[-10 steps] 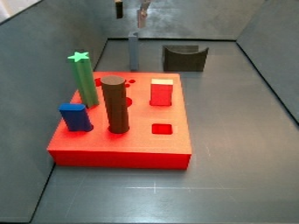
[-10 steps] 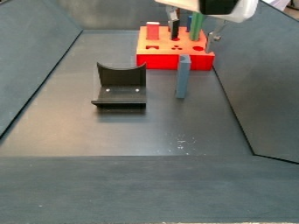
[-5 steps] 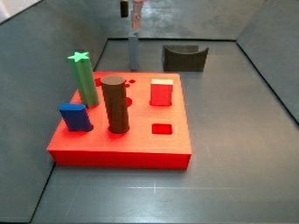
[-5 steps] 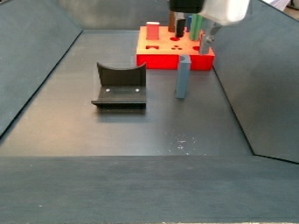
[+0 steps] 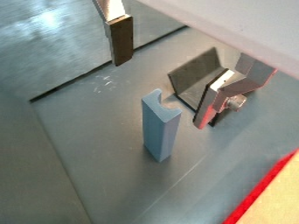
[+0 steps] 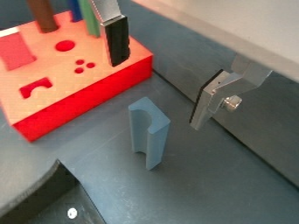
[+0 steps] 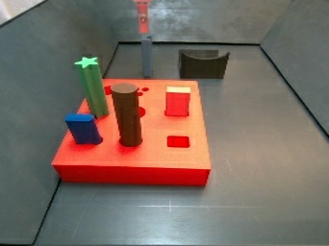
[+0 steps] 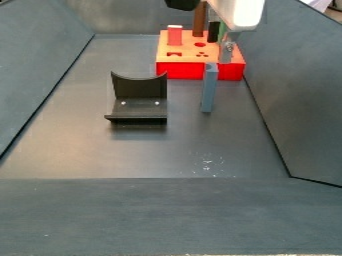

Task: Pick up the arch object. Move up. Rotate the arch object. Move to above the board. Insert the arch object.
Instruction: Rotate the arch object.

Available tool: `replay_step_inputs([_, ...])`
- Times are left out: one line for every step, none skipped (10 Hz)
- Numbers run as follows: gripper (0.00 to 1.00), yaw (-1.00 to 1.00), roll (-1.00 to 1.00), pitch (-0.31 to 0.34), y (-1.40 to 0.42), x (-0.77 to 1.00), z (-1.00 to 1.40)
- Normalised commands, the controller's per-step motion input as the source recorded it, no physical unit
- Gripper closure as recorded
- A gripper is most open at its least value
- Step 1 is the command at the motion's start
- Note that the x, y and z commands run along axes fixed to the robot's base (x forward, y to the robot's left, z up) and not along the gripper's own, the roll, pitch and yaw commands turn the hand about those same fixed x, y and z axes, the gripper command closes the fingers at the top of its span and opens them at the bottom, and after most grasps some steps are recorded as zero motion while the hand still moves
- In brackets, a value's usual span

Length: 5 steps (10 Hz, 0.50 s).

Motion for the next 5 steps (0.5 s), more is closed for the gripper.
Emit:
replay_step_inputs([0.0,-0.32,0.0,0.021,0.01,0.02,-0.02])
replay_step_inputs([0.0,-0.18,0.0,0.021,0.0,0.0,-1.0])
replay_step_inputs([0.0,-0.12,0.0,0.002,0.0,0.01,-1.0])
replay_step_inputs([0.0,-0.09,-0.01,-0.019,0.0,0.02,-1.0])
replay_step_inputs([0.0,-0.07,-0.01,-0.028,0.01,0.02,-1.0])
